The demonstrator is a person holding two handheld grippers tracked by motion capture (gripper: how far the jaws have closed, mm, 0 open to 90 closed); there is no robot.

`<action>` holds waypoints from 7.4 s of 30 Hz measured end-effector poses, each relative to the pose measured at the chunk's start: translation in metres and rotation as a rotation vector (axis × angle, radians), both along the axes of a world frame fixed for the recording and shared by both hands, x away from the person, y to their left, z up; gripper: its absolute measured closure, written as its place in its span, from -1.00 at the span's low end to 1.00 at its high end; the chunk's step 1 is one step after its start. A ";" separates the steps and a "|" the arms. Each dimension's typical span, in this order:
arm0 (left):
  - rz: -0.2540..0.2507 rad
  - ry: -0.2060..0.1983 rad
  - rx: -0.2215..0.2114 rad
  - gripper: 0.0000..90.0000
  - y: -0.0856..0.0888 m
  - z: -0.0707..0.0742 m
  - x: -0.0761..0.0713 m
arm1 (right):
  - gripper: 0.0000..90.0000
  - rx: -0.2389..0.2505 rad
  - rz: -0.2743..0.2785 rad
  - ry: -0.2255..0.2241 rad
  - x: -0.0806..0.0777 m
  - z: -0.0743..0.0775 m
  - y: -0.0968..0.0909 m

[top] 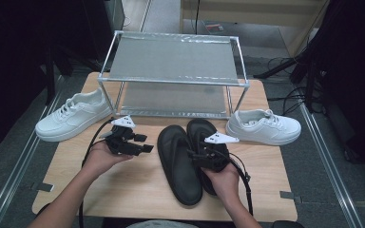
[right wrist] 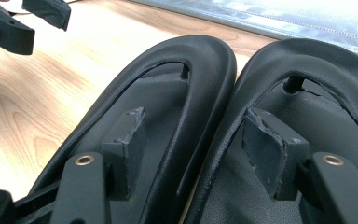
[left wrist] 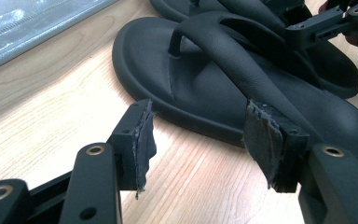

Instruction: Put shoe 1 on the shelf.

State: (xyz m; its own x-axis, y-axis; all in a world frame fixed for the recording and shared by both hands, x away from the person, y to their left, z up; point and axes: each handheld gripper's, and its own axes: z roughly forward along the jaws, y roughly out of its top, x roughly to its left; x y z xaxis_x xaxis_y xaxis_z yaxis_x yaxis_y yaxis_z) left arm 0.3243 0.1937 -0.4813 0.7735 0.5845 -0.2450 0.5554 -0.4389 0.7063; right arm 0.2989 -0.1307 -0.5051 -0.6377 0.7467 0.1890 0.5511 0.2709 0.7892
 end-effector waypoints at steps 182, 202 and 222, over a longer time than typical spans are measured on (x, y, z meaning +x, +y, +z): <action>0.016 -0.037 -0.002 -0.13 0.016 0.000 -0.001 | 0.34 0.025 -0.031 0.011 0.073 0.030 -0.006; -0.011 -0.052 -0.005 0.21 -0.004 0.017 0.027 | 0.57 0.053 0.023 0.009 0.025 0.014 -0.040; -0.007 -0.042 -0.027 0.91 -0.004 0.060 0.084 | 1.00 -0.029 0.106 0.042 0.023 -0.006 -0.038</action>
State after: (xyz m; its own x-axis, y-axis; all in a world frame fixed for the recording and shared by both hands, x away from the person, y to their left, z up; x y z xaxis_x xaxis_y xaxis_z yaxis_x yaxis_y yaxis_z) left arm 0.4082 0.1895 -0.4213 0.7873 0.5730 -0.2277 0.5220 -0.4230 0.7407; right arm 0.3220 -0.1686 -0.5115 -0.7052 0.6814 0.1961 0.5504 0.3518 0.7572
